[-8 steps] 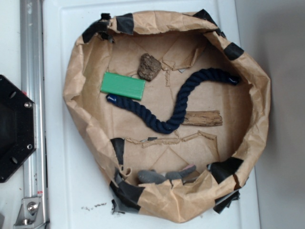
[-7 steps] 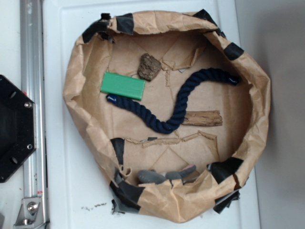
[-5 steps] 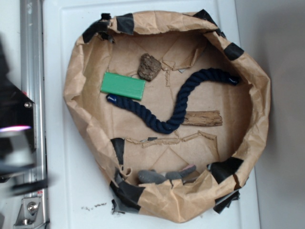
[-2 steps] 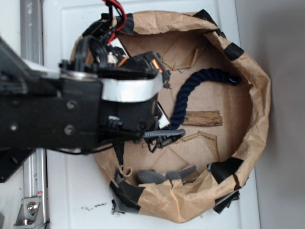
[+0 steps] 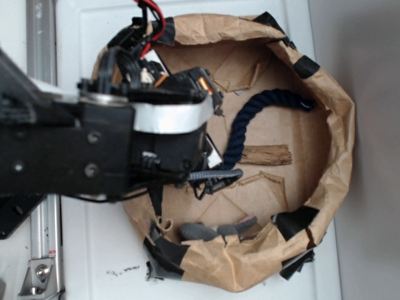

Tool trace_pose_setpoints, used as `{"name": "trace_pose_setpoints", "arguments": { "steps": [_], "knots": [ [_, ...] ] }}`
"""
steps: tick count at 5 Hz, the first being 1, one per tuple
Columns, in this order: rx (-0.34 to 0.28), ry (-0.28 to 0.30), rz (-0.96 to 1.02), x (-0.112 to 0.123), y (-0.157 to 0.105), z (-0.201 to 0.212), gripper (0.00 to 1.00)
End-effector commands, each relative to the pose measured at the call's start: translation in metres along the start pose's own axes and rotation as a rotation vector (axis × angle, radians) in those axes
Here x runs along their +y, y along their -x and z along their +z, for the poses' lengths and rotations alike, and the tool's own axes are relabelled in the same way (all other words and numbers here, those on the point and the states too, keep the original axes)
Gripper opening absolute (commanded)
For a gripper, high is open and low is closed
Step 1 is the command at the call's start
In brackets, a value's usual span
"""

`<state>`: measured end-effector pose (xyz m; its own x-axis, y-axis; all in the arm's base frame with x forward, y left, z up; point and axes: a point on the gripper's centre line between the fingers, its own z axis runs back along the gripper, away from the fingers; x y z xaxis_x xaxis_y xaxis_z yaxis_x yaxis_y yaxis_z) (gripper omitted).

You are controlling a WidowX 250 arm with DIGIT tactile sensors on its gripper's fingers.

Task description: Grab the rock.

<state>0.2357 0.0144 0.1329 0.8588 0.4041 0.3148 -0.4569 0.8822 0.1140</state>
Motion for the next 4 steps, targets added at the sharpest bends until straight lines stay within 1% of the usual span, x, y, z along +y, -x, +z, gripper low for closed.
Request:
{"name": "trace_pose_setpoints", "arguments": {
  "steps": [1,2,3,4],
  "knots": [
    [0.063,-0.002,0.067,0.019,-0.010,-0.090,1.00],
    [0.048,0.006,0.077,0.041,-0.012,-0.093,1.00],
    [0.037,0.013,0.082,0.053,-0.016,-0.090,1.00],
    [0.032,-0.003,0.070,0.054,-0.018,-0.092,1.00]
  ]
}}
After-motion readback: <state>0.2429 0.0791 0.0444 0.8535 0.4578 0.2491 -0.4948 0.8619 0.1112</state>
